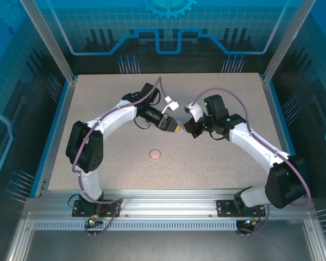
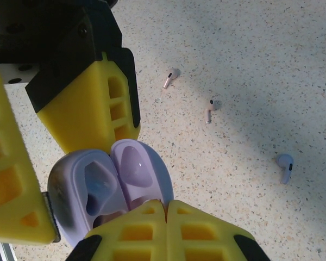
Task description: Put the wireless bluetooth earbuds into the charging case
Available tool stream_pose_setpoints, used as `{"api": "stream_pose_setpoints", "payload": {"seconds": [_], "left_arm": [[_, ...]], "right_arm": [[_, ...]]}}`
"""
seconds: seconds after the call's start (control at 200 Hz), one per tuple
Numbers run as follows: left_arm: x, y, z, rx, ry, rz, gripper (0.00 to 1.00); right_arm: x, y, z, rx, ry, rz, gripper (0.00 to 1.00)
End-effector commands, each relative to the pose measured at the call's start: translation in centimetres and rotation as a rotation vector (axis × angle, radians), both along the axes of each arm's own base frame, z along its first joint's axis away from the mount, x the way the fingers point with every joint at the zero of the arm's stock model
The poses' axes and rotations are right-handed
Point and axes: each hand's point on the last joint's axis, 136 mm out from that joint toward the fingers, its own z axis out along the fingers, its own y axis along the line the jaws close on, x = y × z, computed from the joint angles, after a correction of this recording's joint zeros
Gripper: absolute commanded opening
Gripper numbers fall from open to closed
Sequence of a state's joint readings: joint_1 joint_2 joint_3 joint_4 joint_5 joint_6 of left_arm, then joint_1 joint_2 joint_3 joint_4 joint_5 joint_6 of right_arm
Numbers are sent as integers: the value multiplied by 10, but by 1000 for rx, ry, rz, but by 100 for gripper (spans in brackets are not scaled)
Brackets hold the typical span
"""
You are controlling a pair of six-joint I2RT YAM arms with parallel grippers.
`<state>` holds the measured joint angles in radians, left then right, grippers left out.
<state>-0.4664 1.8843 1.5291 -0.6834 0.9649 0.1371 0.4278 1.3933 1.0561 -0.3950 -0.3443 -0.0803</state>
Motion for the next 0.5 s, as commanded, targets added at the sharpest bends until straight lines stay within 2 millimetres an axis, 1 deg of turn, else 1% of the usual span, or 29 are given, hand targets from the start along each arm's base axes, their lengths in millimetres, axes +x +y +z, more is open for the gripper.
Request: {"api": "stream_pose_setpoints", "payload": {"seconds": [0.0, 0.065, 0.255, 0.295, 0.375, 0.495], "left_arm": [[1, -4, 9, -41, 0, -21, 39], [1, -4, 8, -41, 2, -23, 38], [1, -4, 6, -40, 4, -24, 31], [1, -4, 7, -41, 3, -25, 28], [2, -4, 6, -41, 2, -24, 26], [3, -4, 5, -40, 3, -22, 18]], "right_arm": [[2, 10, 11, 14, -29, 28, 0], [2, 10, 11, 15, -29, 30, 0], [3, 10, 11, 12, -30, 28, 0], [3, 10, 12, 13, -32, 29, 0], [3, 10, 11, 16, -30, 29, 0], [3, 11, 14, 22, -33, 27, 0]]}}
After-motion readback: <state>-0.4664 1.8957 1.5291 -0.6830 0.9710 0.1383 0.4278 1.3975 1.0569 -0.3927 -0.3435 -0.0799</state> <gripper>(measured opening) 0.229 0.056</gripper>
